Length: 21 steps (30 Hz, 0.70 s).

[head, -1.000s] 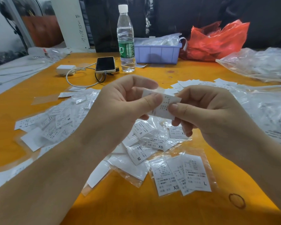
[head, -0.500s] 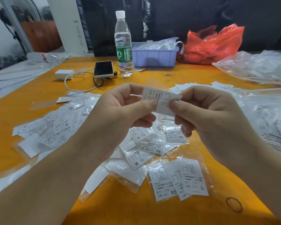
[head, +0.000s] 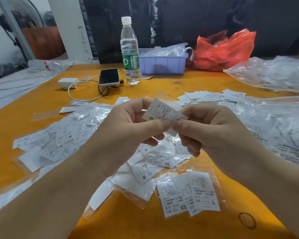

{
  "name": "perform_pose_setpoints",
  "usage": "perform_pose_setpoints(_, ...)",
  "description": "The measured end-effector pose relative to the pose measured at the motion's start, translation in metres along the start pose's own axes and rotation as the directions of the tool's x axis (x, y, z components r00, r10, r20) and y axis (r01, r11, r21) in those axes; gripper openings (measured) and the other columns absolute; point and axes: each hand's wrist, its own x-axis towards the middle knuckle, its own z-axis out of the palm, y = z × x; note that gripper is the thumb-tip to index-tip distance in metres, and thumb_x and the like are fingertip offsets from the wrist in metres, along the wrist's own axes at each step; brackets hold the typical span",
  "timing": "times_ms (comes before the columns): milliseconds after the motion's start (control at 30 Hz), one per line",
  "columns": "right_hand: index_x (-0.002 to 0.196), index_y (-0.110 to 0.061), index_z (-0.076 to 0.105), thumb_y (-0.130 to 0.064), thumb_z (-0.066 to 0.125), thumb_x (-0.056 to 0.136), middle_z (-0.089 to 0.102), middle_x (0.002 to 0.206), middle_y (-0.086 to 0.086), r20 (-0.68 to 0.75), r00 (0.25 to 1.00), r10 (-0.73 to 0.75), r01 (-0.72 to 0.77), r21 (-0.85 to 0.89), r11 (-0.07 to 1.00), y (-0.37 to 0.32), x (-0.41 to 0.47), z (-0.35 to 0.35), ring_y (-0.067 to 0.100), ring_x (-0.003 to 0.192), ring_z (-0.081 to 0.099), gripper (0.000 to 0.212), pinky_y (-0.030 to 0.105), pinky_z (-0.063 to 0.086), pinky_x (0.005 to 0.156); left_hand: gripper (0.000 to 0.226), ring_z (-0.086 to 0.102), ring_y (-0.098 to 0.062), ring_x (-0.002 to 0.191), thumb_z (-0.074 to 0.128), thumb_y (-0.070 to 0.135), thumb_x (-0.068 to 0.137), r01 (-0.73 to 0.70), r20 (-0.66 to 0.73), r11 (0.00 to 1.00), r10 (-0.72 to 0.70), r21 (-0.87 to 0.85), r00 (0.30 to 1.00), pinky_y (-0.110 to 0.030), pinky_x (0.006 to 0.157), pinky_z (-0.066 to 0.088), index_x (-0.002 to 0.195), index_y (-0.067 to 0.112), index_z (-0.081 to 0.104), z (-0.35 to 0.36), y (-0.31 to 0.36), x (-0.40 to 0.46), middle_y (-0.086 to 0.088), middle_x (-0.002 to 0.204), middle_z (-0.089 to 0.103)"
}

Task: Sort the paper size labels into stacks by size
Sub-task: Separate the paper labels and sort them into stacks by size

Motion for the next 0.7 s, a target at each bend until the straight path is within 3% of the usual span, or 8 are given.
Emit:
perform_pose_setpoints(167, 0.066, -0.018, 0.071, -0.021, 0.069, 0.073, 0.053, 0.051, -0.003, -0.034, 0.999, -0.008, 0.008, -0.008, 1.0, -0.0006, -0.0002, 0.0005, 0.008, 0.043, 0.043, 0.007, 0.025, 0.034, 0.045, 0.013, 0.064, -0.012, 0.066, 0.067, 0.029, 0.076, 0.003, -0.048, 1.0, -0.001, 0.028, 0.999, -0.022, 0.057, 0.054, 0.081, 0.021, 0.076, -0.0016, 0.0014, 0.0013, -0.006, 0.082, 0.073)
perform_pose_setpoints(300, 0.071, -0.016, 0.069, -0.013, 0.064, 0.072, 0.054, 0.051, -0.002, -0.099, 0.993, -0.068, 0.065, -0.032, 0.997, 0.0018, -0.0003, 0.0007, 0.007, 0.046, 0.046, 0.006, 0.019, 0.038, 0.047, 0.011, 0.061, -0.011, 0.062, 0.066, 0.027, 0.076, 0.004, -0.01, 0.999, -0.004, 0.052, 1.0, -0.019, 0.055, 0.051, 0.077, 0.022, 0.075, -0.0005, -0.0002, 0.0008, -0.005, 0.078, 0.072)
perform_pose_setpoints(367, 0.079, -0.018, 0.07, -0.012, 0.061, 0.073, 0.05, 0.052, 0.007, -0.127, 0.984, -0.124, 0.108, -0.128, 0.986, 0.0032, -0.0012, 0.0009, 0.012, 0.047, 0.043, 0.012, 0.023, 0.036, 0.046, 0.011, 0.06, -0.011, 0.061, 0.066, 0.026, 0.076, 0.009, 0.004, 0.998, -0.009, 0.059, 1.0, -0.019, 0.054, 0.051, 0.077, 0.022, 0.075, -0.0009, -0.0009, 0.0005, -0.005, 0.076, 0.071)
perform_pose_setpoints(500, 0.084, -0.021, 0.071, -0.025, 0.077, 0.079, 0.047, 0.049, 0.001, -0.094, 0.962, -0.256, 0.216, -0.31, 0.926, 0.0025, -0.0036, 0.0038, 0.011, 0.045, 0.041, 0.009, 0.029, 0.035, 0.044, 0.011, 0.059, -0.011, 0.06, 0.065, 0.021, 0.077, -0.012, 0.035, 0.997, 0.009, 0.072, 0.999, -0.02, 0.053, 0.05, 0.08, 0.014, 0.072, -0.0003, -0.0013, 0.0018, -0.004, 0.072, 0.069)
perform_pose_setpoints(700, 0.077, -0.018, 0.073, -0.032, 0.069, 0.083, 0.053, 0.057, 0.02, -0.101, 0.945, -0.309, 0.255, -0.361, 0.897, -0.0024, -0.0042, 0.0043, 0.037, 0.052, 0.045, 0.016, 0.047, 0.038, 0.047, 0.01, 0.059, -0.011, 0.06, 0.065, 0.02, 0.078, -0.029, 0.061, 0.995, 0.023, 0.091, 0.998, -0.02, 0.054, 0.049, 0.081, 0.015, 0.072, -0.0014, -0.0016, 0.0009, -0.001, 0.069, 0.069)
